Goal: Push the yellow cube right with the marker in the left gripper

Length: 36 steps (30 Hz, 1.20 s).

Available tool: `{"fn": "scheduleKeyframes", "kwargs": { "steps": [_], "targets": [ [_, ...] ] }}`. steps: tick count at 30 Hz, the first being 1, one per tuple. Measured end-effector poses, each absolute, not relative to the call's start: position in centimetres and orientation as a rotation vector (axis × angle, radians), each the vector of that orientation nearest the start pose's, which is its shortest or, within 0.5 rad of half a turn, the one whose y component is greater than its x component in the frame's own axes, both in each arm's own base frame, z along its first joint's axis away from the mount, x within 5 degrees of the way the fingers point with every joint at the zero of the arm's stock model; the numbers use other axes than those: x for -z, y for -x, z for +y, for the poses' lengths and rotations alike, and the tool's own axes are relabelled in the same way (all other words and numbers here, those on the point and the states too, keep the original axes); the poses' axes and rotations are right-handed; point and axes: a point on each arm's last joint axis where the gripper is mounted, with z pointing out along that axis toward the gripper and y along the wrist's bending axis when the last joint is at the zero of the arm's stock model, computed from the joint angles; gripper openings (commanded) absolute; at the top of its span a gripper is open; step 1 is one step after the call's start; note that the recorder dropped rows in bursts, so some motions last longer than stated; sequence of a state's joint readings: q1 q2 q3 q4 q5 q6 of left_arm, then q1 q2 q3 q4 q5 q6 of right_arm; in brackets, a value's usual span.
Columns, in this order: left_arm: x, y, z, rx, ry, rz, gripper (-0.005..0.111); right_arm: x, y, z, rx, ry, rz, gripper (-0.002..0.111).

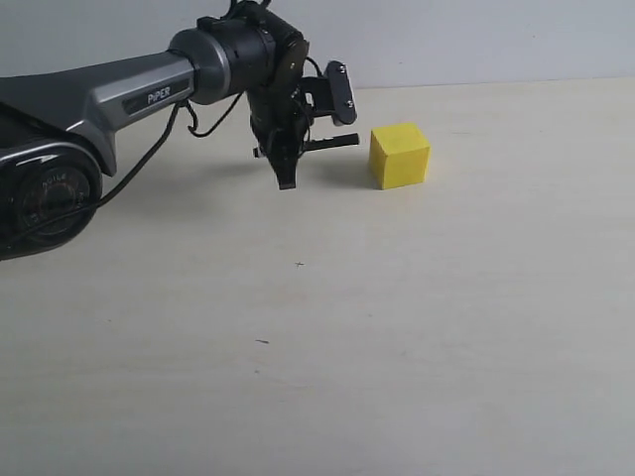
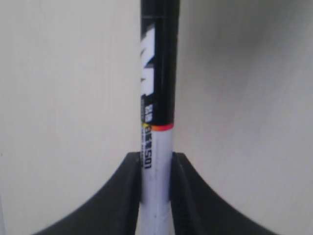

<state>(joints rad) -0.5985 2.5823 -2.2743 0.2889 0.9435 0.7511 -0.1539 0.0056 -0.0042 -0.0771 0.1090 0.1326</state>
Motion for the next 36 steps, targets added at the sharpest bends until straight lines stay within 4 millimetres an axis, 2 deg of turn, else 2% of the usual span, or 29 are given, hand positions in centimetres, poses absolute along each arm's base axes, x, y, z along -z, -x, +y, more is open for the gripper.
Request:
{"fn": "scheduleKeyframes", "kwargs": {
  "steps": [7,10,15,19,21,25,36],
  "targets": [
    [-13.2,-44.5,-32.5,-0.420,-1.863,1.904,0.000,-20.4,-5.6,-0.9,0.083,-0.173,1.585,0.000],
    [-13.2,-44.6,-32.4,-0.436,-1.839,1.916,0.000,-20.4,-5.6,-0.9,0.083,-0.173,1.585,0.000],
    [-13.3,-46.1,-30.4,-0.469,-1.798,1.957,0.000,-20.4,-5.6,-0.9,0.083,-0.173,1.585,0.000],
    [-13.3,-46.7,-29.4,-0.503,-1.843,1.932,0.000,-20.4,-5.6,-0.9,0.083,-0.173,1.585,0.000],
    [-13.2,-46.6,-29.2,-0.513,-1.922,1.893,0.000,-20.4,-5.6,-0.9,0.083,-0.173,1.585,0.000],
    [-13.1,-46.0,-29.8,-0.525,-2.058,1.801,0.000,-20.4,-5.6,-0.9,0.083,-0.173,1.585,0.000],
    [-13.4,-44.8,-32.0,-0.455,-2.058,1.730,0.000,-20.4,-5.6,-0.9,0.083,-0.173,1.585,0.000]
  ]
}}
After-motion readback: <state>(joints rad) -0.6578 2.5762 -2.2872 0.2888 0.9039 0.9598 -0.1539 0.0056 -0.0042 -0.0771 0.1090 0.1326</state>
